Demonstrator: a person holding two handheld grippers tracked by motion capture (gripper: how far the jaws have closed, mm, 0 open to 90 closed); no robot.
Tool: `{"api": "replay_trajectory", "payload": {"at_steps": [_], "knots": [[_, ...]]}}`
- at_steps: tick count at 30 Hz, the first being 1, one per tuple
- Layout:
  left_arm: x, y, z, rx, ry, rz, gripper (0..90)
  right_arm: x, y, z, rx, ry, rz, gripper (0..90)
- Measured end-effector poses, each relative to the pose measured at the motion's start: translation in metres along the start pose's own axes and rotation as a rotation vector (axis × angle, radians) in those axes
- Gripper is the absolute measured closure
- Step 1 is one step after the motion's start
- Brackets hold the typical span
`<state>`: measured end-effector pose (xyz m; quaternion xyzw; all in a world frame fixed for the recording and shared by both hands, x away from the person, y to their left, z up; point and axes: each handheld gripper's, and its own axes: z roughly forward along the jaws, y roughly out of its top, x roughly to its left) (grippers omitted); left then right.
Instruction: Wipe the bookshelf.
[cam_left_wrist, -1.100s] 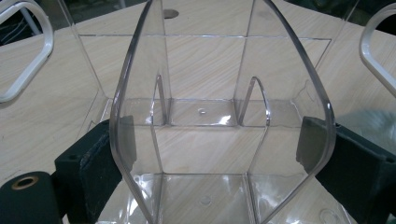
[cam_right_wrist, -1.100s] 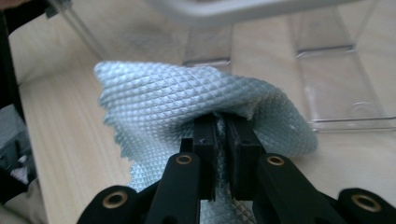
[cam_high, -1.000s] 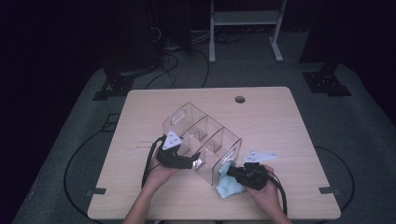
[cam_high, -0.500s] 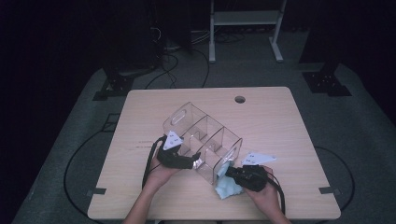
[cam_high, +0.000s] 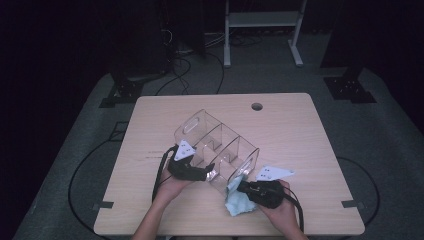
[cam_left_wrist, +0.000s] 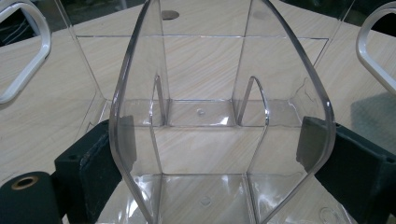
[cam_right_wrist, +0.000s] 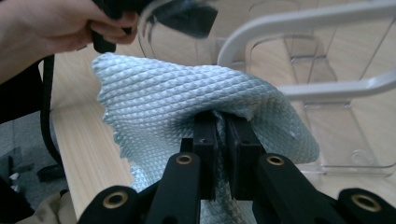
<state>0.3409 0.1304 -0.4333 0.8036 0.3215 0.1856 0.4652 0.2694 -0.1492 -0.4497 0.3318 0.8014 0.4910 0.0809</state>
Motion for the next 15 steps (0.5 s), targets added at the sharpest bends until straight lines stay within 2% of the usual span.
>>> {"api": "replay_trajectory", "payload": {"at_steps": [6,9,11,12,15], "knots": [[0.000,0.000,0.000,0.000,0.001,-0.001,8.4,-0.001,-0.016,0.021,0.111,0.016,0.032,82.9],[0.000,-0.001,0.000,-0.002,0.001,0.000,8.4,0.000,-0.014,0.019,0.104,0.010,0.021,82.9],[0.001,-0.001,0.000,-0.002,0.002,0.001,8.4,0.004,-0.008,0.013,0.066,0.010,0.008,82.9],[0.001,-0.001,0.000,-0.002,0.001,-0.002,8.4,0.006,-0.003,0.006,0.018,0.016,-0.001,82.9],[0.001,0.000,0.000,0.000,0.000,-0.004,8.4,0.007,-0.002,0.005,0.010,0.024,-0.001,82.9]]}}
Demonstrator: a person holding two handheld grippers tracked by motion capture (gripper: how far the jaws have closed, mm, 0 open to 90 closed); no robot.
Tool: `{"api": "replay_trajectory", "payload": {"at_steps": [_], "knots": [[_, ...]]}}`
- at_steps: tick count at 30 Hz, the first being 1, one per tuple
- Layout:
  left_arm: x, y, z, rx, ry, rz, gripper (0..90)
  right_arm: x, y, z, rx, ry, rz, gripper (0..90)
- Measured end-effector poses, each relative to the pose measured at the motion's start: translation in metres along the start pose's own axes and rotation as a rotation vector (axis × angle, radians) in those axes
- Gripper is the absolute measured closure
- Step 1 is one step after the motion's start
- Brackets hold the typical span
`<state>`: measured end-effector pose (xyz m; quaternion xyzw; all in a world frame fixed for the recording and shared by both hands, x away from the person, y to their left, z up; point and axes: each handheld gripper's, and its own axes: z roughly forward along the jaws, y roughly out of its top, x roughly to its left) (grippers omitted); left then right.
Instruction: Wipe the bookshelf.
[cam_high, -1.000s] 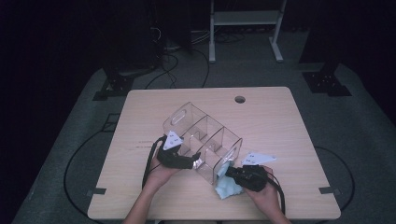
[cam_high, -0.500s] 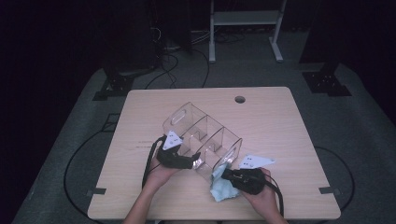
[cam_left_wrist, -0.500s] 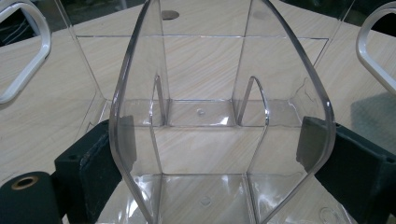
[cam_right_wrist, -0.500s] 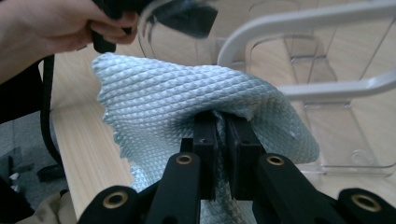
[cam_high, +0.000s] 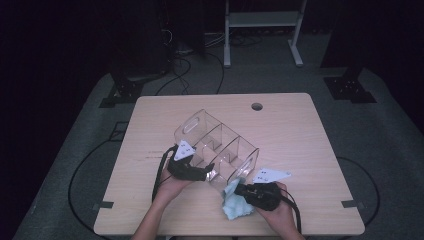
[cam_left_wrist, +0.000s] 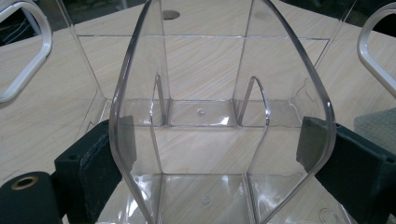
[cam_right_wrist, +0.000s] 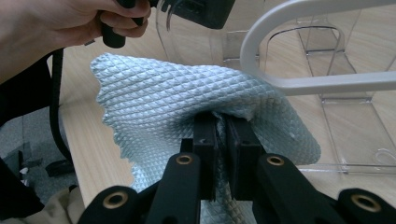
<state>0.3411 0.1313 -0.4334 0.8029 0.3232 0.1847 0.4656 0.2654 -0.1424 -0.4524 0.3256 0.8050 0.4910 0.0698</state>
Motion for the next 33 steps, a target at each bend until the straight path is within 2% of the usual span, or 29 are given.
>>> {"api": "replay_trajectory", "payload": {"at_steps": [2,3,4,7,9,12,16,19,20,23,24,26,29,31,33], "knots": [[0.000,0.000,0.000,0.001,0.000,0.002,8.3,-0.002,-0.003,0.003,0.016,0.010,0.009,82.9],[0.000,0.000,0.000,0.001,0.000,0.002,8.4,-0.004,-0.008,0.010,0.056,0.008,0.011,82.8],[0.000,0.000,0.000,0.002,0.000,0.003,8.4,-0.004,-0.008,0.010,0.056,0.008,0.011,82.8],[0.000,0.000,0.000,-0.002,0.001,0.003,8.4,-0.003,-0.019,0.027,0.149,0.012,0.021,82.8],[0.001,-0.001,0.000,-0.001,0.000,0.004,8.4,-0.002,-0.017,0.026,0.152,0.004,0.009,82.8],[0.001,-0.001,0.000,-0.003,0.000,0.004,8.3,0.002,-0.010,0.020,0.120,-0.010,-0.023,82.8],[0.001,0.000,0.000,-0.001,-0.002,0.000,8.4,0.003,0.000,0.005,0.034,-0.003,-0.020,82.8],[0.000,0.000,0.000,-0.003,0.002,0.005,8.4,-0.001,-0.002,0.005,0.038,0.003,-0.002,82.7],[0.001,0.000,0.000,-0.003,0.002,0.005,8.4,-0.004,-0.007,0.010,0.071,-0.010,0.004,82.7],[0.001,-0.001,0.000,-0.005,-0.001,0.002,8.4,-0.005,-0.009,0.015,0.097,-0.008,0.016,82.8],[0.001,-0.001,0.000,-0.004,0.001,0.005,8.4,-0.003,-0.007,0.013,0.090,-0.015,0.005,82.8],[0.001,-0.001,0.000,-0.004,-0.001,0.001,8.3,0.001,0.000,0.005,0.041,-0.024,-0.020,82.8],[0.001,-0.001,0.000,-0.002,-0.001,0.002,8.3,0.003,0.008,-0.006,-0.018,-0.014,-0.016,82.8],[0.000,0.000,0.000,-0.002,0.001,0.002,8.3,0.000,0.005,-0.004,-0.012,-0.009,-0.009,82.8],[0.001,-0.001,0.000,-0.003,0.000,0.004,8.3,-0.004,0.001,0.001,0.017,-0.015,-0.003,82.8]]}}
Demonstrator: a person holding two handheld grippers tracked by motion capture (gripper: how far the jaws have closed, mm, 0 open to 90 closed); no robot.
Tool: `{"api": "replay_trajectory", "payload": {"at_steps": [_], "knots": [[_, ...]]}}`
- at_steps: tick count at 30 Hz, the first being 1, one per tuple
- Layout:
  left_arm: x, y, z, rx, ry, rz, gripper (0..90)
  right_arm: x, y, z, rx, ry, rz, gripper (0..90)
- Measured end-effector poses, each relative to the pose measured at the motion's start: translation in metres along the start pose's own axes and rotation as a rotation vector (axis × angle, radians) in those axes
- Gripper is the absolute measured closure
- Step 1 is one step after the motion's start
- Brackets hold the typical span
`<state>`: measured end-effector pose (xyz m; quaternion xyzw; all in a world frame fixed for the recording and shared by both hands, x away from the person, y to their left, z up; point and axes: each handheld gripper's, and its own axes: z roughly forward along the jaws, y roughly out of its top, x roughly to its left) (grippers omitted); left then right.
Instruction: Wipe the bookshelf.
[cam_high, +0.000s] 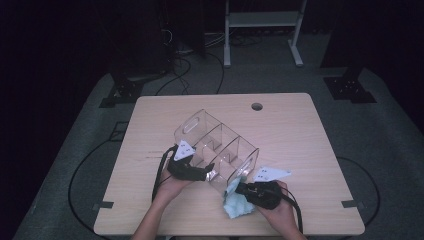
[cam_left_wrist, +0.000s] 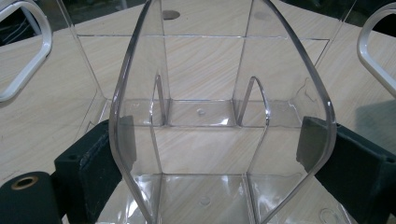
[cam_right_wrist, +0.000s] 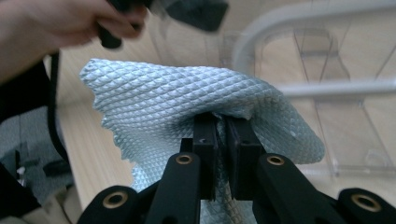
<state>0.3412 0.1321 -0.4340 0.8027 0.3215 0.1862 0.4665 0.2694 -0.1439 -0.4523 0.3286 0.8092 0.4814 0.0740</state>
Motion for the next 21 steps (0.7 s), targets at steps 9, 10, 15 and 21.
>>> {"api": "replay_trajectory", "payload": {"at_steps": [9,10,15,21], "knots": [[-0.001,0.000,0.000,0.005,-0.004,0.000,8.4,0.005,0.015,-0.016,-0.067,0.002,-0.027,82.8],[-0.001,0.001,0.001,0.006,-0.004,0.000,8.4,0.004,0.015,-0.017,-0.068,0.003,-0.025,82.9],[-0.002,0.001,0.001,0.006,-0.004,0.000,8.4,0.005,0.017,-0.021,-0.082,-0.012,-0.022,82.8],[-0.001,0.001,0.001,0.002,-0.012,0.000,8.5,0.005,0.024,-0.026,-0.104,-0.003,-0.029,82.8]]}}
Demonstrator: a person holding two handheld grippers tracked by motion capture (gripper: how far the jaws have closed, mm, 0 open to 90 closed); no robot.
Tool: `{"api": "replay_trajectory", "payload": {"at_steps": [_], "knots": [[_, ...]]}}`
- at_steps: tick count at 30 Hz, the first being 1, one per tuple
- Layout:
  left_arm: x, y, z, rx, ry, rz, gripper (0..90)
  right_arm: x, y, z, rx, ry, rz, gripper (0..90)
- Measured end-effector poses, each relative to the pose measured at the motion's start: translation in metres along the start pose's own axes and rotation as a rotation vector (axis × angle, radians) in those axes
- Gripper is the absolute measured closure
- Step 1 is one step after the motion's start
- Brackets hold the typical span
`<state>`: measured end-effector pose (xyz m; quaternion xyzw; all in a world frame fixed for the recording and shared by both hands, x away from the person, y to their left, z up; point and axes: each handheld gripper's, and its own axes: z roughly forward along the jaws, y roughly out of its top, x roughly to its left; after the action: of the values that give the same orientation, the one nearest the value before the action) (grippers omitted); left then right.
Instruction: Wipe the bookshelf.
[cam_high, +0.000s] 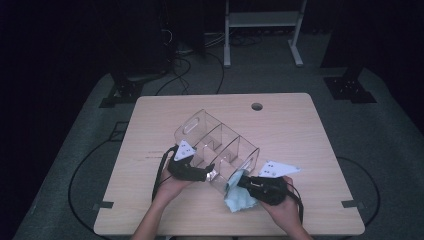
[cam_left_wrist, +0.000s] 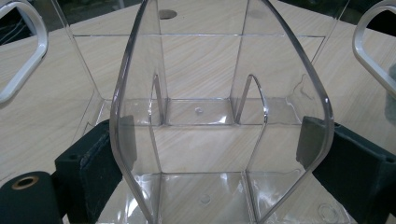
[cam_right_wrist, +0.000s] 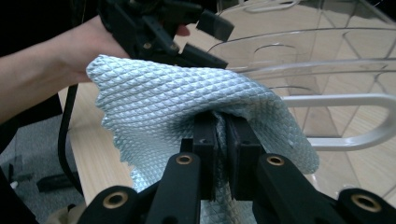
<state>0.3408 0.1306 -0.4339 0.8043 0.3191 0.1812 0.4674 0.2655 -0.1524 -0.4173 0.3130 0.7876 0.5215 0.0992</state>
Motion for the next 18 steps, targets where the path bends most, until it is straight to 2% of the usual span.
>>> {"api": "replay_trajectory", "payload": {"at_steps": [4,6,11,14,18], "knots": [[-0.001,0.000,0.000,0.003,0.000,0.003,8.5,-0.011,0.005,-0.008,-0.028,-0.035,0.028,82.8],[-0.001,0.000,0.000,0.005,-0.004,0.006,8.5,-0.013,0.006,-0.009,-0.034,-0.034,0.042,82.8],[0.001,-0.001,-0.002,0.004,-0.023,0.016,8.8,-0.005,0.007,-0.009,-0.017,-0.010,0.005,82.8],[0.001,0.000,-0.002,0.006,-0.022,0.017,8.8,-0.014,0.008,-0.011,-0.016,-0.005,0.015,82.8],[0.001,0.000,-0.002,0.007,-0.022,0.019,8.9,-0.031,0.010,-0.017,-0.025,-0.039,0.044,82.7]]}}
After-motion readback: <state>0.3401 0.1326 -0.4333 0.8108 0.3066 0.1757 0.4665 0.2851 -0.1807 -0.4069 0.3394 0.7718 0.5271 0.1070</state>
